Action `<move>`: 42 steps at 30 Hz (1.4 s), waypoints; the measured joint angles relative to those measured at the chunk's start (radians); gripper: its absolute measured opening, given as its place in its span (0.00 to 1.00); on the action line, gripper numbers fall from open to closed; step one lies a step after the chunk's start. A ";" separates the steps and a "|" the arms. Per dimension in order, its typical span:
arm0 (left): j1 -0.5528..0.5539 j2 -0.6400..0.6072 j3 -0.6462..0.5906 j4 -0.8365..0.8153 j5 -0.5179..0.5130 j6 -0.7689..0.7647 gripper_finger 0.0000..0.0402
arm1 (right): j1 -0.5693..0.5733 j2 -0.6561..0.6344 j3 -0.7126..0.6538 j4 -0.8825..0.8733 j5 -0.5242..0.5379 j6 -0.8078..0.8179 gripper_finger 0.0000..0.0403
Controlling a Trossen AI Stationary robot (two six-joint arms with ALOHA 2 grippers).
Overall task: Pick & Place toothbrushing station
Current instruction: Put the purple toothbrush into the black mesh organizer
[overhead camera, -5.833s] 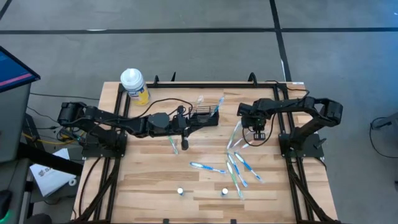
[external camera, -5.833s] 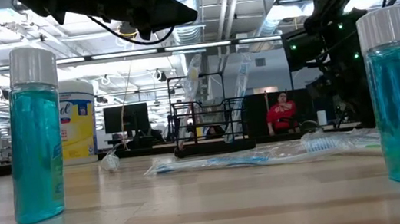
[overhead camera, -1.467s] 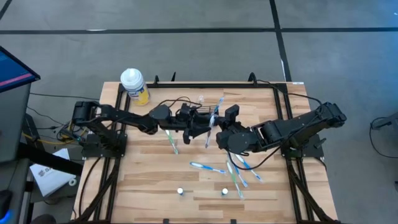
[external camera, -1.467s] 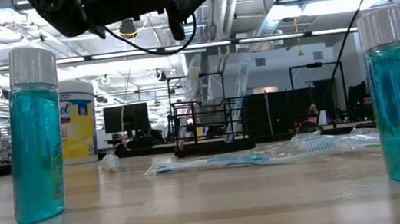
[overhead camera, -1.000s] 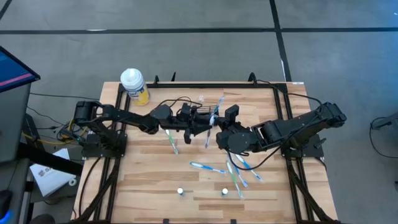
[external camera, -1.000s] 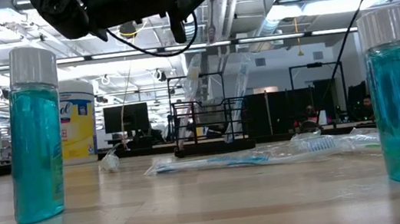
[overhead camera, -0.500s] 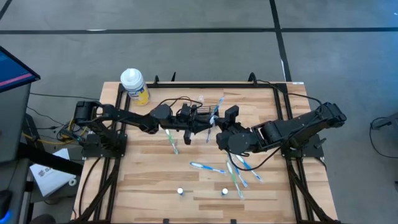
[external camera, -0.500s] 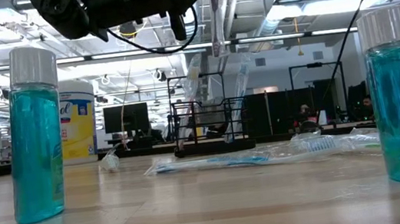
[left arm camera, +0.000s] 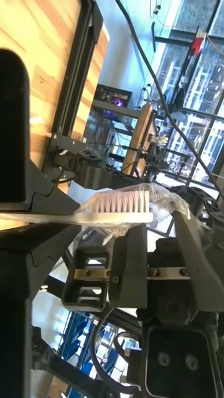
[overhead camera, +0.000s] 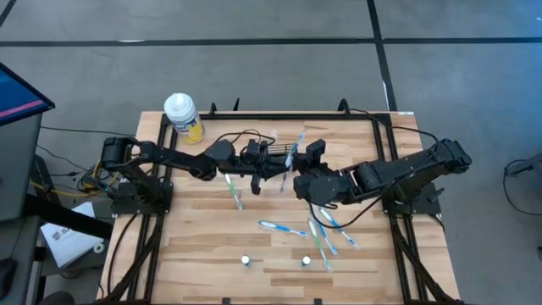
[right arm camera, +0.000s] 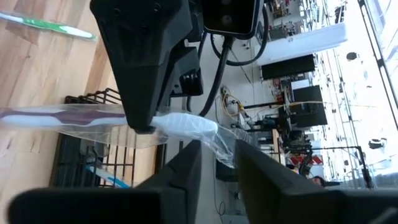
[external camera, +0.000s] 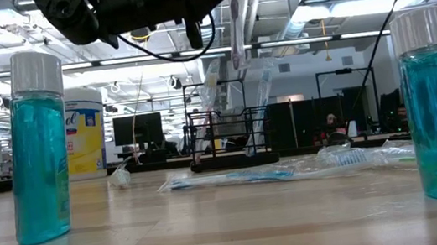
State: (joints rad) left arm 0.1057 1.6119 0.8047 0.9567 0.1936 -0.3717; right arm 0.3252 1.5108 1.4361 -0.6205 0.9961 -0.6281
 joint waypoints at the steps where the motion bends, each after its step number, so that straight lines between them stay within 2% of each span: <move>1: 0.001 0.000 0.000 0.000 0.000 0.000 0.01 | 0.000 0.000 0.000 0.000 0.000 0.000 0.27; 7: 0.001 0.000 0.000 0.000 0.000 0.001 0.01 | -0.004 0.000 0.000 -0.017 0.085 0.054 0.33; 23: 0.054 -0.003 -0.001 -0.033 0.025 0.001 0.01 | -0.008 0.000 0.000 -0.262 0.083 0.345 0.31; 30: 0.054 -0.061 -0.019 -0.058 0.024 0.059 0.01 | -0.030 0.000 0.000 -0.386 0.074 0.509 0.31; 37: 0.081 -0.196 -0.142 -0.058 -0.111 0.116 0.01 | -0.040 0.000 0.000 -0.404 0.029 0.558 0.30; 42: 0.080 -0.236 -0.195 -0.058 -0.200 0.175 0.01 | -0.046 0.000 0.000 -0.381 0.024 0.561 0.30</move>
State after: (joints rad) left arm 0.1852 1.3757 0.6092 0.8986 -0.0059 -0.1967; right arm 0.2788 1.5105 1.4361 -1.0015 1.0198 -0.0668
